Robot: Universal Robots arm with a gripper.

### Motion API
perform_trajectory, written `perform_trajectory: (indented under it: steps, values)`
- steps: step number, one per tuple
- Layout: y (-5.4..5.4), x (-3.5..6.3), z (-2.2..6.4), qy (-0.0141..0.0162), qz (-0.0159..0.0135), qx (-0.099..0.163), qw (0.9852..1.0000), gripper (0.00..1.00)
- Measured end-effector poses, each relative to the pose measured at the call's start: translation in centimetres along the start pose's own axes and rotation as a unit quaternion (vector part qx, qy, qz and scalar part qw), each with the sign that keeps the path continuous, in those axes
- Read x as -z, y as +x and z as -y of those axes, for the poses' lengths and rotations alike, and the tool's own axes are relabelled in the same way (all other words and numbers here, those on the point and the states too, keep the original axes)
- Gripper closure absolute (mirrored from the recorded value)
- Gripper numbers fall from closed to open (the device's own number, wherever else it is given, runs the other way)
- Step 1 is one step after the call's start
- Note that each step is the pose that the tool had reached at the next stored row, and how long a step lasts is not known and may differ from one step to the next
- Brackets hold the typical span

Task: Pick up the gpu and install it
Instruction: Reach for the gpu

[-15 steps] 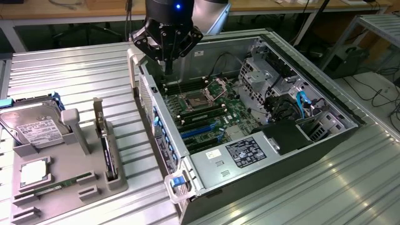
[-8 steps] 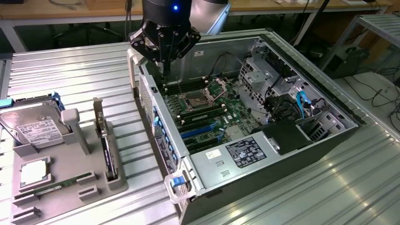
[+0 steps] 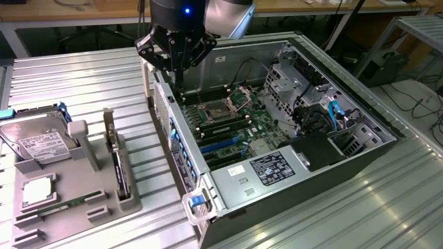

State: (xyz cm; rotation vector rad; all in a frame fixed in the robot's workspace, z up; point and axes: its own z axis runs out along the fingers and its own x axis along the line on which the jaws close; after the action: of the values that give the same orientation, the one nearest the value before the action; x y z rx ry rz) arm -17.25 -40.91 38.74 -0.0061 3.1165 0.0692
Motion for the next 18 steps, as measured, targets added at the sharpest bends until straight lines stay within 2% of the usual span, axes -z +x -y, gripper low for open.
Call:
perform_trajectory:
  steps: [18]
  values:
    - [2.6,-0.13,0.82,-0.0004,-0.0007,0.015,0.9999,0.89]
